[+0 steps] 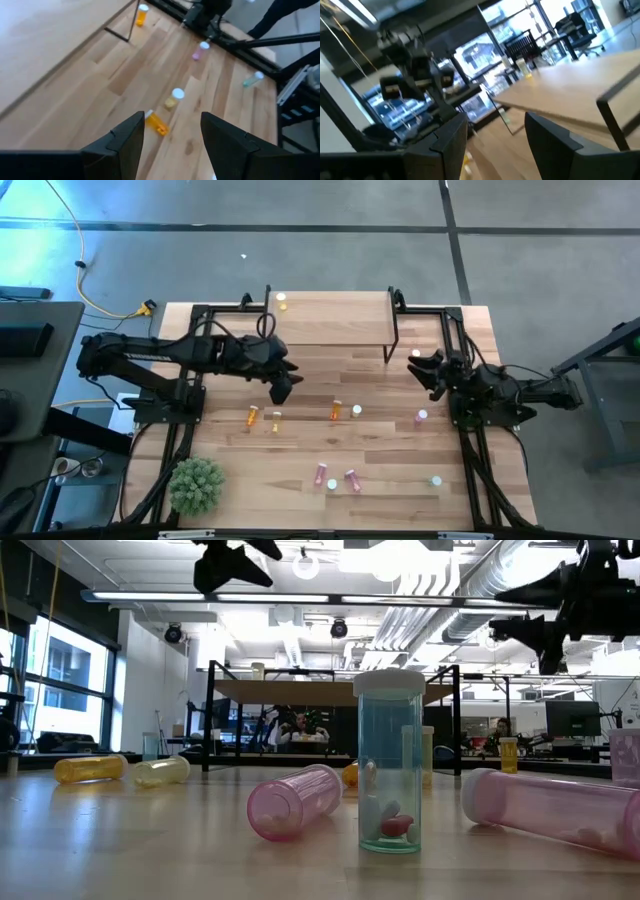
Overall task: Pick and place medicine bottles onto shelf by color
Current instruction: Put the top pink pill bottle on the shelf
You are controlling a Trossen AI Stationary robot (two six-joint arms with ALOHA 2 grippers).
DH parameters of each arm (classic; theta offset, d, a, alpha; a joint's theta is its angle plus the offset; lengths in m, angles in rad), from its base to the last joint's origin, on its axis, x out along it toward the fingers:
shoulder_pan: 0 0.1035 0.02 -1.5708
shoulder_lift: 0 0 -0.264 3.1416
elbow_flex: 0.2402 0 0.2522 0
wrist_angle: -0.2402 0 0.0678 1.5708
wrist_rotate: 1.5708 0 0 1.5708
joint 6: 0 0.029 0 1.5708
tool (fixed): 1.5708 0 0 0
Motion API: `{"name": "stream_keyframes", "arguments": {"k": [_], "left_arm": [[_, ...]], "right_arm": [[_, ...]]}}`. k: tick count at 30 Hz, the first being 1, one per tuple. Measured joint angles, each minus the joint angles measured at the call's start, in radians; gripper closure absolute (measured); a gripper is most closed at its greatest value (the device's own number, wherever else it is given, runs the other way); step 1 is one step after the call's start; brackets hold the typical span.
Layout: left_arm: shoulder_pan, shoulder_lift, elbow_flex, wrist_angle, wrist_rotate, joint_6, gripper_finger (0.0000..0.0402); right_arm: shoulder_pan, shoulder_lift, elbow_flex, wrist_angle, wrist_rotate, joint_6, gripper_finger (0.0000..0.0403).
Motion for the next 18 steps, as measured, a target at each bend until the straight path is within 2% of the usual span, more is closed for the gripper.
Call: {"name": "stream_keyframes", "arguments": {"k": [6,11,14,18], "left_arm": [[-0.036,0.0,-0.031,0.121,0.004,0.0,0.0216],[-0.041,0.0,-0.031,0.144,0.058,0.054,0.0216],[-0.037,0.0,-0.031,0.144,0.062,0.059,0.0216],[-0.027,0.0,-0.031,0.143,0.062,0.06,0.0216]], "right_arm": [[0.0,0.0,0.053,0.075,0.011,-0.079,0.0213],[0.0,0.0,0.144,0.079,0.026,-0.118,0.0213],[0.0,0.0,0.221,-0.002,0.025,-0.144,0.0213],[0.0,0.016,0.35,-0.227,0.026,-0.151,0.0213]]}}
